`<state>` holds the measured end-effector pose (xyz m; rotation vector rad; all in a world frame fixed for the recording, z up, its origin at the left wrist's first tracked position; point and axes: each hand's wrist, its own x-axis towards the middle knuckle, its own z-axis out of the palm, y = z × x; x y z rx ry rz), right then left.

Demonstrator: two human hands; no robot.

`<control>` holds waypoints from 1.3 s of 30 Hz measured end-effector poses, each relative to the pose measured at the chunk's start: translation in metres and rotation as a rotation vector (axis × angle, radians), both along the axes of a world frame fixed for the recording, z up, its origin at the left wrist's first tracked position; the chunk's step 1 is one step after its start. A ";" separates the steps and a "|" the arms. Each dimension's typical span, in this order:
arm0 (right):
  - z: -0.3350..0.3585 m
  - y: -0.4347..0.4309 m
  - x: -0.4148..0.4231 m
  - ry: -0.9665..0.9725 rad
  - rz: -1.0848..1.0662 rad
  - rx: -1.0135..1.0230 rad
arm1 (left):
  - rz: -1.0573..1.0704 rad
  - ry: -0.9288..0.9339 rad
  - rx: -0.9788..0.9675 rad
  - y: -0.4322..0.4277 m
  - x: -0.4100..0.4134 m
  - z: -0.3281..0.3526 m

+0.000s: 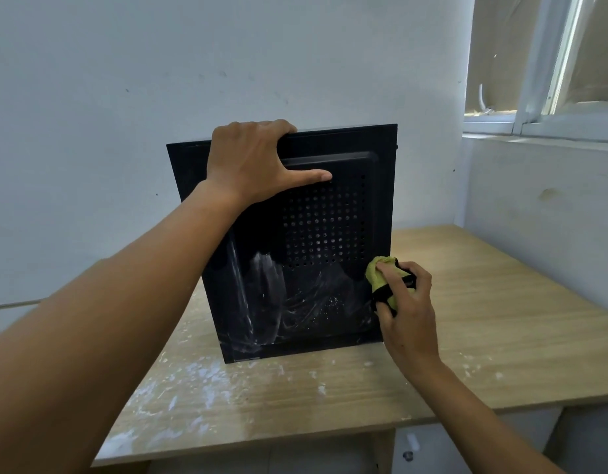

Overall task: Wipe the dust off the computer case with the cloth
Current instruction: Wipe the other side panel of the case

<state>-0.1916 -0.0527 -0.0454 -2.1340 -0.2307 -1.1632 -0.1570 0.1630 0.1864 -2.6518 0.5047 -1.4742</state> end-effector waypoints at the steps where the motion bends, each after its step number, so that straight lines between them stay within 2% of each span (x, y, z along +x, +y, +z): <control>1: 0.006 -0.001 0.000 -0.003 0.001 -0.010 | -0.005 -0.003 0.000 0.000 0.000 0.000; 8: 0.088 -0.007 0.004 -0.070 -0.008 -0.086 | -0.014 -0.015 0.006 0.000 -0.001 -0.001; 11: 0.131 -0.004 0.007 -0.131 0.026 -0.044 | -0.019 -0.010 0.002 0.000 -0.001 0.000; 14: 0.143 -0.003 0.011 -0.151 -0.021 -0.079 | -0.017 -0.010 -0.007 0.000 -0.001 0.000; 24: 0.094 -0.005 0.010 -0.104 -0.041 -0.158 | -0.016 -0.001 -0.014 -0.001 -0.002 -0.001; 39: -0.029 -0.014 -0.003 0.093 0.016 -0.257 | -0.030 0.019 -0.014 0.000 -0.001 0.001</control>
